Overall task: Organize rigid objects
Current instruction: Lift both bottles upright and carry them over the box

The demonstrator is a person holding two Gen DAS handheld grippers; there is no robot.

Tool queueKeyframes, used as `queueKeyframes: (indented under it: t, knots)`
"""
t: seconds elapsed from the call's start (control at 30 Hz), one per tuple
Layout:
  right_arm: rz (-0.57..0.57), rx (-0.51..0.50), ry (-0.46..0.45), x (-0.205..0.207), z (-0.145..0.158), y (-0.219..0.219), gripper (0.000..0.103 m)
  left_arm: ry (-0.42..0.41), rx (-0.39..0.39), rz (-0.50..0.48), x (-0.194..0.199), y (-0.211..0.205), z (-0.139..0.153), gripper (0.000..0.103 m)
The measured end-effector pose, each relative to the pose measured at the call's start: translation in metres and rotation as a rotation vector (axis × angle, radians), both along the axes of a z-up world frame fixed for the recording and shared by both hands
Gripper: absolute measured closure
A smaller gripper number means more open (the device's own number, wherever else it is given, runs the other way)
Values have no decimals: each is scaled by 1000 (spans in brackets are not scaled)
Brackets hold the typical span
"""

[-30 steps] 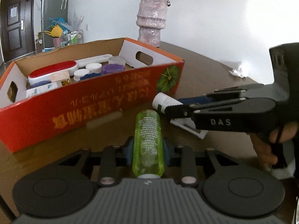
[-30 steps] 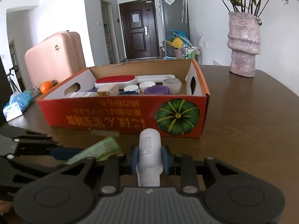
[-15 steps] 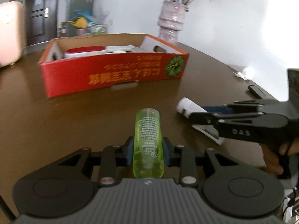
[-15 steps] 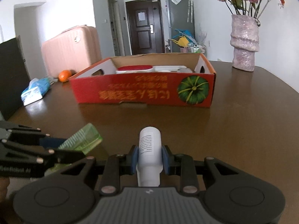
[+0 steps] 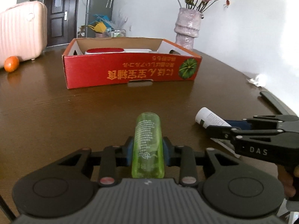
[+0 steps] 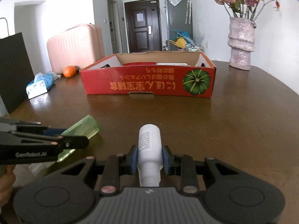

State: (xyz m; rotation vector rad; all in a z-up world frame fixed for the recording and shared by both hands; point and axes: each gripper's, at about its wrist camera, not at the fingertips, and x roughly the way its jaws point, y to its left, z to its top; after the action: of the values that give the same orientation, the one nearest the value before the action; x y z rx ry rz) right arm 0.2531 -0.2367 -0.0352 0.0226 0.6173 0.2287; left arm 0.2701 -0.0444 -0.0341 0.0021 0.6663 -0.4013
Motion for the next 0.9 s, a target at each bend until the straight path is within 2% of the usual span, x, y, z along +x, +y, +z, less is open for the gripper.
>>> queueKeyframes:
  t: [0.3, 0.47, 0.63, 0.8, 0.9]
  knots:
    - [-11, 9, -57, -10, 19, -5, 76, -101, -53, -41, -11, 3, 29, 72]
    - [-6, 15, -110, -3, 43, -11, 76, -181, -55, -59, 8, 5, 64, 72]
    - [15, -7, -186, 26, 81, -20, 76, -277, -54, -90, 48, -1, 107, 72]
    - [48, -10, -208, 80, 111, -25, 76, -270, -84, -81, 111, -10, 133, 72]
    - [68, -49, -214, 116, 122, -23, 76, -270, -60, -68, 147, -18, 135, 72]
